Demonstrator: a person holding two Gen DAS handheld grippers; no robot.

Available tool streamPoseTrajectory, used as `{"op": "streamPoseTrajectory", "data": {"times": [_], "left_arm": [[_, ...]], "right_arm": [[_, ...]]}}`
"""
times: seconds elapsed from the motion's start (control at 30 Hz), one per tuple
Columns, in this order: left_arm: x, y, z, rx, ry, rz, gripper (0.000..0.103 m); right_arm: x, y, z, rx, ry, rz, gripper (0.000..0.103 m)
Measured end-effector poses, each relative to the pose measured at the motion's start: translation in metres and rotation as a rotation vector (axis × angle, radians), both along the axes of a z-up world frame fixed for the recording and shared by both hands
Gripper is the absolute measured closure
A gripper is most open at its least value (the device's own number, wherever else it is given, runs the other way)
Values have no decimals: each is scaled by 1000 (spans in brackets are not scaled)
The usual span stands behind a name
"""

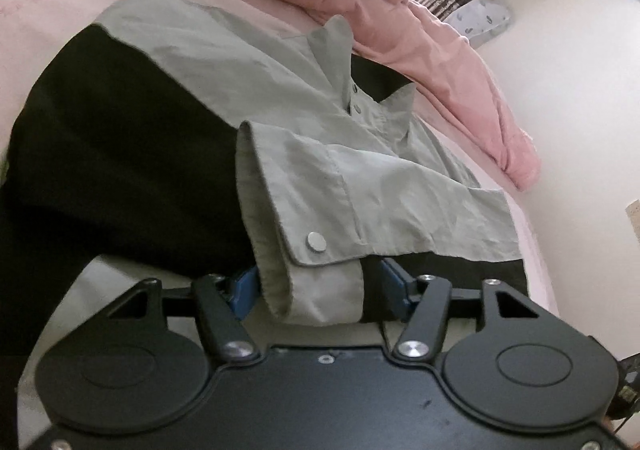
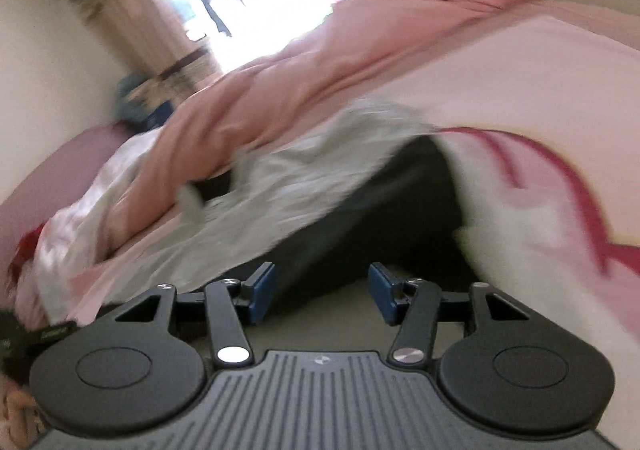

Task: Fold large clothes

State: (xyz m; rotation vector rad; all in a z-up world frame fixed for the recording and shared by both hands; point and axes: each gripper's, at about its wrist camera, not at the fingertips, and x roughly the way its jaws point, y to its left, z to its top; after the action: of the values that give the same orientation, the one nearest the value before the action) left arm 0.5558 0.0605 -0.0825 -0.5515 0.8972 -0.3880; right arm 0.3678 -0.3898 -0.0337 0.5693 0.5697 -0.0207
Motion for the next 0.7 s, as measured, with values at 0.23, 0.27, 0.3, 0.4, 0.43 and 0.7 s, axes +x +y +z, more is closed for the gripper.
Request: {"op": "streamPoseTrajectory", "data": {"times": [0.23,0.27,0.3,0.4,0.43,0.7], "left_arm": [[-6,8,49,48,-233,3,96],[-5,12,56,81,-260,17,96],[-3,15,58,108,-266,27,96],[11,18,39,178,-195,18,96],[15,16,27,218,-169,15,95],[14,13,12,346,-154,42,82]], "right_arm": [[14,-41,-22,180,0,-89,39],[19,-40,-24,191,-3,-90,39],[23,-40,-26,198,1,-94,39],[37,-35,-32,179,19,-95,39],[38,-32,-33,168,26,-97,39],[28,-5,-3,-69,-64,-184,40]]}}
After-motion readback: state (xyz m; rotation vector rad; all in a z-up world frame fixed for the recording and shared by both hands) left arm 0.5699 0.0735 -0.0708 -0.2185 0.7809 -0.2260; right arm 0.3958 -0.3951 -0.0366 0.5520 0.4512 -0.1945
